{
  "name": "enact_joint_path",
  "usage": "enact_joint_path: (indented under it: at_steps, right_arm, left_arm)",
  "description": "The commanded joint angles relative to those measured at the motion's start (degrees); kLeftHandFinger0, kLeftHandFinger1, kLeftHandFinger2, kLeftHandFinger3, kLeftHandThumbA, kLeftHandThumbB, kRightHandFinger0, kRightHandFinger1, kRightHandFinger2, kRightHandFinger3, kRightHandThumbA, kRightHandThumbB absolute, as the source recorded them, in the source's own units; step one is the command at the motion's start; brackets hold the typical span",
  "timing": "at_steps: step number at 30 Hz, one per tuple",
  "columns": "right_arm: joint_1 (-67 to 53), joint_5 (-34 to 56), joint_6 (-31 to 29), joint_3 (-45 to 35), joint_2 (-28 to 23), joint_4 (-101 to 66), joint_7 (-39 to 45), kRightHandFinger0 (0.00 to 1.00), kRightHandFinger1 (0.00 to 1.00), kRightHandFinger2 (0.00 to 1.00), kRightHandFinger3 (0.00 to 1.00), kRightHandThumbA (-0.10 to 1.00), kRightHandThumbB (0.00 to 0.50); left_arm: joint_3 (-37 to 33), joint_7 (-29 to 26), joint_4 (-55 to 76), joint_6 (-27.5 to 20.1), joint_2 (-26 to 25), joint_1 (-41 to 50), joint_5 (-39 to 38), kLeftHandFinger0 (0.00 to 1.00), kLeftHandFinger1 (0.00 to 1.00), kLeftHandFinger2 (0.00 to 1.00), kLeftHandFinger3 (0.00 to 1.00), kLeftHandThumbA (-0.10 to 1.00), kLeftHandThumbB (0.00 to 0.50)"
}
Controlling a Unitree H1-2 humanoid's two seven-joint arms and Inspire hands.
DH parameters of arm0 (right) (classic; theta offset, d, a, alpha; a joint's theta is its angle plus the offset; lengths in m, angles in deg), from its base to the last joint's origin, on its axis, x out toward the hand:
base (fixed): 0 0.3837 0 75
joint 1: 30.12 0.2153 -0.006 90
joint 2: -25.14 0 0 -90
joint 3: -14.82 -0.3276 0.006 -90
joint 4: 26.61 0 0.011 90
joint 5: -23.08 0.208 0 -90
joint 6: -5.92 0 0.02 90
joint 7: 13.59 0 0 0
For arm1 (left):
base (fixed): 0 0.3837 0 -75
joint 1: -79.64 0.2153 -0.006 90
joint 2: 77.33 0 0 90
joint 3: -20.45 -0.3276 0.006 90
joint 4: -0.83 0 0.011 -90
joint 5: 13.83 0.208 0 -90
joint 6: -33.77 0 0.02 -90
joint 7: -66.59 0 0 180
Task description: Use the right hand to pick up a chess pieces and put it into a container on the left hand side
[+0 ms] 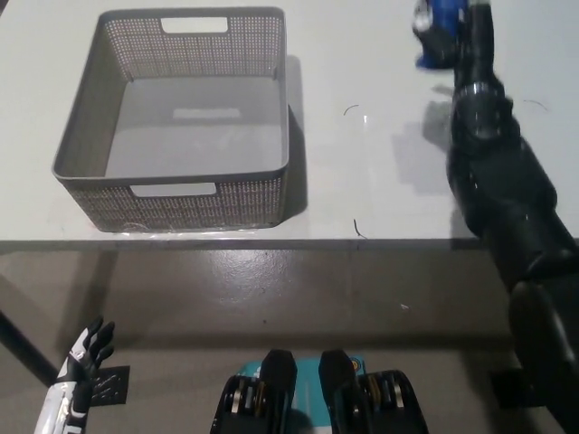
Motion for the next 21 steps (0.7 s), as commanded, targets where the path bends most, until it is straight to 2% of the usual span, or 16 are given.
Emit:
enact_joint_path:
  at_steps: [1,5,8,9,12,13,16,17,18,19,20,21]
  right_arm:
    - [5.0,-2.1,-0.9,1.9,1.3,-9.9,-0.8,0.0,0.32,0.7,0.74,-0.1,0.11]
    - [5.2,-1.0,4.0,1.8,3.5,-16.1,0.0,0.0,0.33,0.71,0.78,-0.1,0.108]
    - [5.5,-2.1,7.9,2.7,5.3,-19.8,-0.4,0.0,0.37,0.76,0.82,-0.1,0.124]
    - [5.6,-2.2,8.5,3.1,6.1,-20.8,-0.2,0.0,0.38,0.78,0.84,-0.1,0.125]
    - [6.0,-2.7,9.3,4.3,8.2,-21.8,-0.1,0.01,0.39,0.79,0.87,-0.1,0.12]
    - [6.6,-2.3,8.0,4.8,9.7,-20.8,0.3,0.0,0.4,0.8,0.89,-0.1,0.118]
    - [7.8,-2.8,6.4,5.8,12.1,-17.9,0.0,0.0,0.37,0.75,0.85,-0.1,0.119]
    - [8.4,-3.2,6.2,6.3,13.7,-16.2,-0.7,0.0,0.36,0.74,0.8,-0.1,0.154]
    - [8.6,-3.5,6.6,6.5,14.3,-15.8,-1.2,0.0,0.36,0.73,0.79,-0.1,0.165]
    - [9.1,-3.8,5.6,7.2,14.9,-13.7,-0.9,0.01,0.33,0.67,0.75,-0.1,0.144]
    - [10.0,-4.5,3.6,8.1,16.0,-9.6,-1.3,0.01,0.24,0.46,0.58,-0.1,0.158]
    - [10.3,-3.5,2.8,8.0,16.8,-7.5,-0.5,0.0,0.16,0.41,0.53,-0.1,0.154]
  left_arm:
    - [0.8,0.1,-0.2,-2.3,-1.0,0.5,-0.6,1.0,1.0,1.0,1.0,1.0,0.309]
    - [0.8,0.0,-0.2,-2.5,-0.9,1.4,-0.2,1.0,1.0,1.0,1.0,1.0,0.335]
    - [0.6,0.2,-0.1,-2.5,-0.9,2.0,-0.2,1.0,1.0,1.0,1.0,1.0,0.33]
    - [0.5,0.2,0.0,-2.4,-0.9,2.1,-0.2,1.0,1.0,1.0,1.0,1.0,0.312]
    - [0.2,0.4,-0.2,-2.4,-0.9,2.3,0.2,1.0,1.0,1.0,1.0,1.0,0.331]
    - [0.0,0.3,-0.5,-2.6,-0.9,2.3,0.9,1.0,1.0,1.0,1.0,1.0,0.328]
    - [-0.3,0.2,-0.9,-2.8,-0.7,2.1,2.2,1.0,1.0,1.0,1.0,1.0,0.345]
    - [-0.5,0.2,-0.8,-2.6,-0.7,2.0,2.2,1.0,1.0,1.0,1.0,1.0,0.349]
    - [-0.6,0.3,-0.9,-2.5,-0.7,1.9,2.2,1.0,1.0,1.0,1.0,1.0,0.349]
    - [-0.7,0.4,-0.9,-2.5,-0.7,1.8,2.2,1.0,1.0,1.0,1.0,1.0,0.349]
    - [-1.0,0.6,-1.0,-2.4,-0.6,1.5,1.8,1.0,1.0,1.0,1.0,1.0,0.355]
    - [-1.3,0.6,-0.9,-2.2,-0.4,1.5,2.0,1.0,1.0,1.0,1.0,1.0,0.358]
